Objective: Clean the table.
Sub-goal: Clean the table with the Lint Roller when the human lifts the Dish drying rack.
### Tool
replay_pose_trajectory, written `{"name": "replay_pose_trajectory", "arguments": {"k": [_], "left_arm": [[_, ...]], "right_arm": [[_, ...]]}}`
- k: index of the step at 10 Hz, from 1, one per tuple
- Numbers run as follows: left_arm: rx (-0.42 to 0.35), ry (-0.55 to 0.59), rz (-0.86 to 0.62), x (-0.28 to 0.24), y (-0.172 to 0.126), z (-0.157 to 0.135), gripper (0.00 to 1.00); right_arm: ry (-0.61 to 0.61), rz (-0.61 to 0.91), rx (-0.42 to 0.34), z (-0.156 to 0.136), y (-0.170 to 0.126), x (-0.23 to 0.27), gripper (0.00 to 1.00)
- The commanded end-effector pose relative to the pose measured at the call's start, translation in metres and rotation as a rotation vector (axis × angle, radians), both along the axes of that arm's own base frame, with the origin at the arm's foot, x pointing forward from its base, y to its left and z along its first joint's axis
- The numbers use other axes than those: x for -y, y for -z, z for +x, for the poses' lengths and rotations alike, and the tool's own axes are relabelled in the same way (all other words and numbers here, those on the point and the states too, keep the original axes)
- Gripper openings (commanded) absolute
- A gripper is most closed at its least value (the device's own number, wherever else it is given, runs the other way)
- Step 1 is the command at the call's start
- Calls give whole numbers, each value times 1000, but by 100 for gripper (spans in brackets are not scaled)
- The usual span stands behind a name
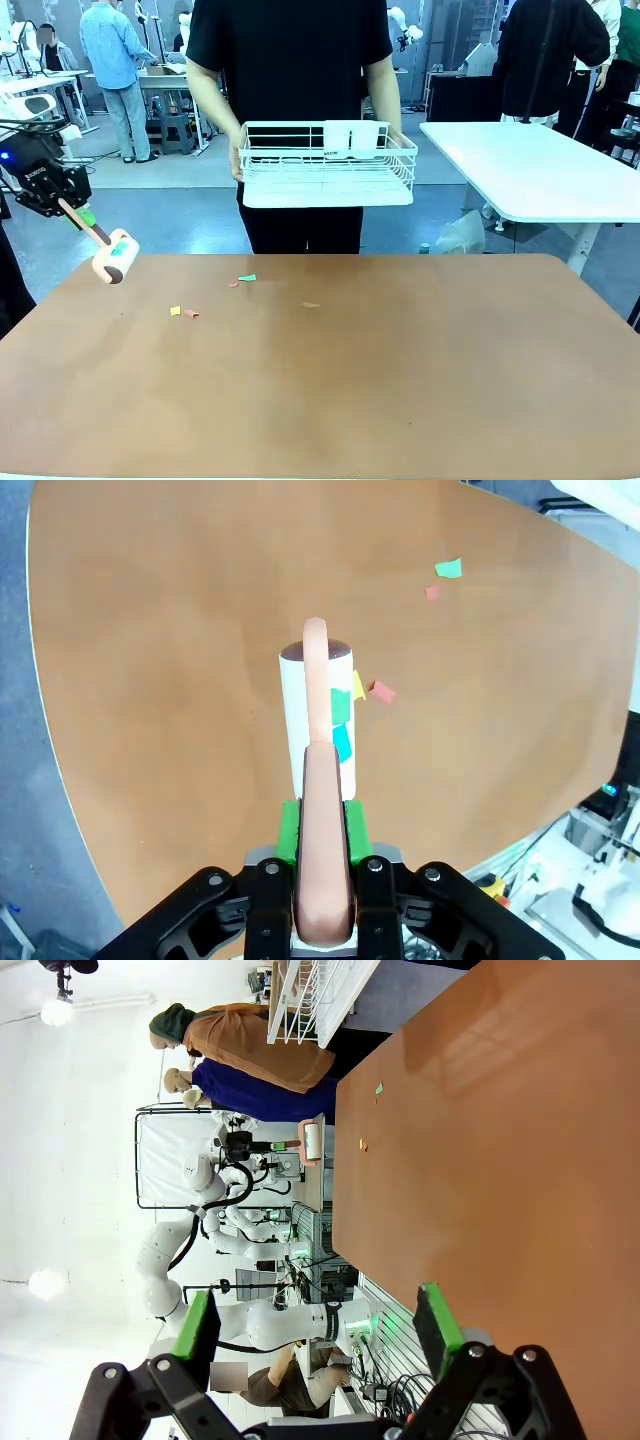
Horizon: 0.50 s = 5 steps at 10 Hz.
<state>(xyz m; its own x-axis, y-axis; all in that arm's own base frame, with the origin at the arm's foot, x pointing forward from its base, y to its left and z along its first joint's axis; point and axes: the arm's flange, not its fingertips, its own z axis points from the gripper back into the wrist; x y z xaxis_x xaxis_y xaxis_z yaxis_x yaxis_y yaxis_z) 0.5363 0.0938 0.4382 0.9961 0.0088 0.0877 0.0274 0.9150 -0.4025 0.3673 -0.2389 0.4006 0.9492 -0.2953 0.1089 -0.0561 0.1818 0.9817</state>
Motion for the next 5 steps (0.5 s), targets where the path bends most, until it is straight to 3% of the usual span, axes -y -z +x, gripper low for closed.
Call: {"name": "replay_pose_trajectory", "arguments": {"k": [1, 2, 3, 5], "left_arm": [[-4, 7, 11, -1, 1, -2, 21], [0, 0, 0, 0, 0, 0, 21], [-59, 58, 20, -2, 27, -1, 21], [-70, 32, -41, 0, 58, 6, 21]], "right_arm": [[-2, 3, 3, -1, -3, -1, 100], [-2, 3, 3, -1, -3, -1, 100], [-2, 3, 3, -1, -3, -1, 100], [-2, 3, 3, -1, -3, -1, 100]]}}
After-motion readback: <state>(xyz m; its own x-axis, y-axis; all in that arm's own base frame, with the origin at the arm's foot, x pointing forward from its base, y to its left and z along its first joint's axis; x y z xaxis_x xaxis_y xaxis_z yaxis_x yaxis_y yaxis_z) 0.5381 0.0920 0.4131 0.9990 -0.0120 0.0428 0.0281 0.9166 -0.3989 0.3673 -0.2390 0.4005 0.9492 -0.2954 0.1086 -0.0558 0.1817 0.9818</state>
